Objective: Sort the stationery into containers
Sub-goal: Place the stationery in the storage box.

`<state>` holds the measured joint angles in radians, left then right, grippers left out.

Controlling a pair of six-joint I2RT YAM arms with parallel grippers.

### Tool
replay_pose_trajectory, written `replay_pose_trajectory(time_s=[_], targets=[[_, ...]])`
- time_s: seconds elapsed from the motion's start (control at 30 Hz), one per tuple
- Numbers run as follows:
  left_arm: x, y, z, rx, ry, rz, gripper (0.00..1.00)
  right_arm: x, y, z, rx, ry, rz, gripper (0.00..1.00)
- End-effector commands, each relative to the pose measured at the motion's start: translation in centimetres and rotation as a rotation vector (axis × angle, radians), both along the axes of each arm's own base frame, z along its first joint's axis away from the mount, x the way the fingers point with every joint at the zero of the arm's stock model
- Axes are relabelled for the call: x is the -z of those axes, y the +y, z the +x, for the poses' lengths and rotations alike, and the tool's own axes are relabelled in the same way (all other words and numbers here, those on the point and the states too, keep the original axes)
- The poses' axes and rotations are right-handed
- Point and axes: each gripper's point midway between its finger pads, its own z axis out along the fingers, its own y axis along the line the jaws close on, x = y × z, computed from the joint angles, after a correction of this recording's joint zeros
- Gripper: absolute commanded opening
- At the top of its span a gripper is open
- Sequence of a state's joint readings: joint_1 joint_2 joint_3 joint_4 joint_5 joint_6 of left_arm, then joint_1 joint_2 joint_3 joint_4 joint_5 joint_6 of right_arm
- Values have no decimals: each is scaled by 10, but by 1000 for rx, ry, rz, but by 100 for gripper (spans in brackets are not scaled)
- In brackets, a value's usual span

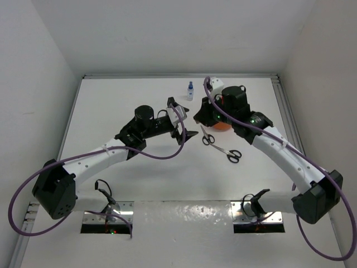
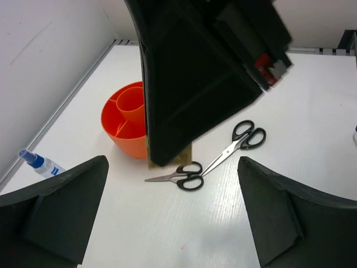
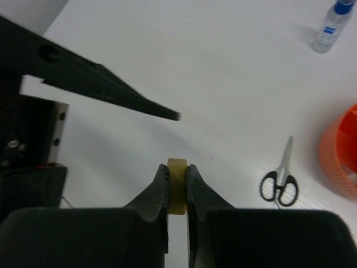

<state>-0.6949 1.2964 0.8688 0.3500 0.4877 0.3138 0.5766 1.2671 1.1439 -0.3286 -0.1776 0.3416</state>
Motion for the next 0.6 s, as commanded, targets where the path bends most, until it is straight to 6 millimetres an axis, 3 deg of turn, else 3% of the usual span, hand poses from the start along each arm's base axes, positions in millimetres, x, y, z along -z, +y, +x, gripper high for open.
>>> replay_pose_trajectory(time_s=[0.0,0.03,0.07,0.23,0.27,0.33,0.37,0.57], targets=[[-6,4,1,-40,40,-39,100,1,-32,33,59,-69,-125,0],[-5,8,4,-66,57,-45,100,13,-49,49,111,-57,-184,0],[-2,13,5,-85,84,-51,100,10,-57,59,118,-92,-237,0],[8,40,13,-225,165,-69,100,37,-96,108,185,-121,-477,0],[14,47,14,-248,183,-61,100,53,-97,116,161,-104,-520,0],[20,57,14,-290,200,-58,100,59,-100,126,144,-97,-548,0],[24,64,16,-313,210,-53,100,73,-98,130,117,-79,-581,0],[37,84,17,-383,234,-62,100,101,-108,150,131,-72,-695,0]])
